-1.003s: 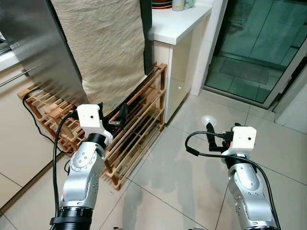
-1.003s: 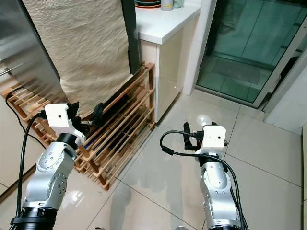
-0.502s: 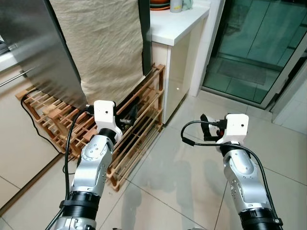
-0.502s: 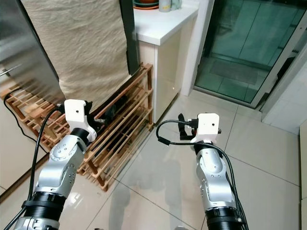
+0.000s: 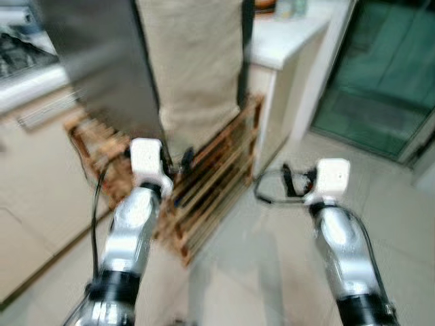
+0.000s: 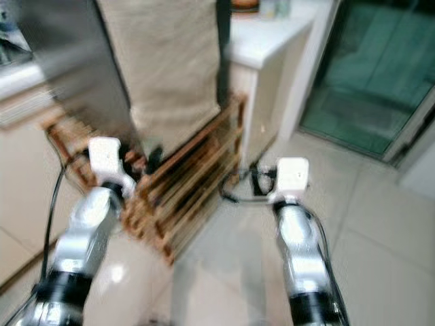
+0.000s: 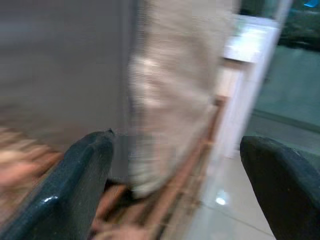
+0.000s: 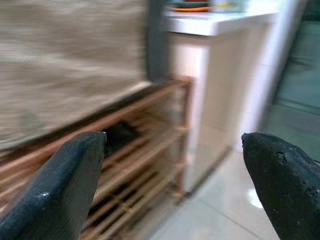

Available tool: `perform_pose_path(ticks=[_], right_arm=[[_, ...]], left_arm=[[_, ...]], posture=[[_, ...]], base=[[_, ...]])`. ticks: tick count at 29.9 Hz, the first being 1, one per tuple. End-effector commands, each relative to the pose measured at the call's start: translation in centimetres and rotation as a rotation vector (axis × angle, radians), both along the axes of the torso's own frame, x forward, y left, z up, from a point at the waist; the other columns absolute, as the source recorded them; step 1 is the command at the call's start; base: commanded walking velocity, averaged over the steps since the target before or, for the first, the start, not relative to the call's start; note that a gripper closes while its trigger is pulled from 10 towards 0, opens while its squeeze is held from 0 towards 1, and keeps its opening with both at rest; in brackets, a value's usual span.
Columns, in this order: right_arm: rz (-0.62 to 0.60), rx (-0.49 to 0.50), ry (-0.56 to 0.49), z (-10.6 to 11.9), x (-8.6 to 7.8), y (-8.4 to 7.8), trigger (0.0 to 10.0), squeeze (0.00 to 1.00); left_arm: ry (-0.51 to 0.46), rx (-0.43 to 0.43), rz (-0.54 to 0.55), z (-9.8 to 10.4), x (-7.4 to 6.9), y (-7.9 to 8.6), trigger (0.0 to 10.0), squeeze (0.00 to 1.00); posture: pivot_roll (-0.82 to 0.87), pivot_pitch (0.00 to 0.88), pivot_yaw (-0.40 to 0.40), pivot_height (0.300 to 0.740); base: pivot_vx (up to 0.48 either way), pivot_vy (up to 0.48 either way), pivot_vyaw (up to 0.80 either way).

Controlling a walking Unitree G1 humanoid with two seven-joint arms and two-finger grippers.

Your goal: Restocking fridge

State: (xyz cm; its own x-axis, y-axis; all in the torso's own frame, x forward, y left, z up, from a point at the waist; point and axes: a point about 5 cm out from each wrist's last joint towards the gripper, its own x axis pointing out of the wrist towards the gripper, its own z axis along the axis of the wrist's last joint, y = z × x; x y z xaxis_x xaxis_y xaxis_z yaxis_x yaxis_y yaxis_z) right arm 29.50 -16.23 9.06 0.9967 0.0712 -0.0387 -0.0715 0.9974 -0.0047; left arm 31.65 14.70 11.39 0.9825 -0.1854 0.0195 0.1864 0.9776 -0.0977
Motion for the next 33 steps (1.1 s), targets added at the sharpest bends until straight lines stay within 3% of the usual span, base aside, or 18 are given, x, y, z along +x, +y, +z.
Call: perform_pose_path(ticks=[1,11,17,33], right_arm=[[-0.013,0.002,0.015,-0.2,0.0,-0.6,10.0,0.0],[-0.022,0.009,0.004,-0.2,0.0,-0.6,10.0,0.0],[-0.037,-0.018,0.032,-0.4,0.2,-1.0,10.0,0.0],[-0.038,-0.001,0.001,-0.2,-0.1,-0.8,10.0,0.0]], left_arm=[[-0.001,0.001,-0.013,0.0,0.0,-0.5,10.0,0.0],[0.001,0.017,-0.006,-0.1,0.1,-0.4,10.0,0.0],[-0.009,0.018,-0.013,0.0,0.2,-0.6,10.0,0.0],[-0.057,0.024,-0.052,1.0,0.6,-1.0,10.0,0.0]], posture=[[-0.05,0.0,0.044,0.74],[-0.05,0.0,0.042,0.74],[-0.05,0.0,0.045,0.74],[-0.06,0.0,0.048,0.74]], base=[[0.0,0.48,0.61],[0.0,0.135,0.6],[0.0,0.0,0.0],[0.0,0.476,-0.7]])
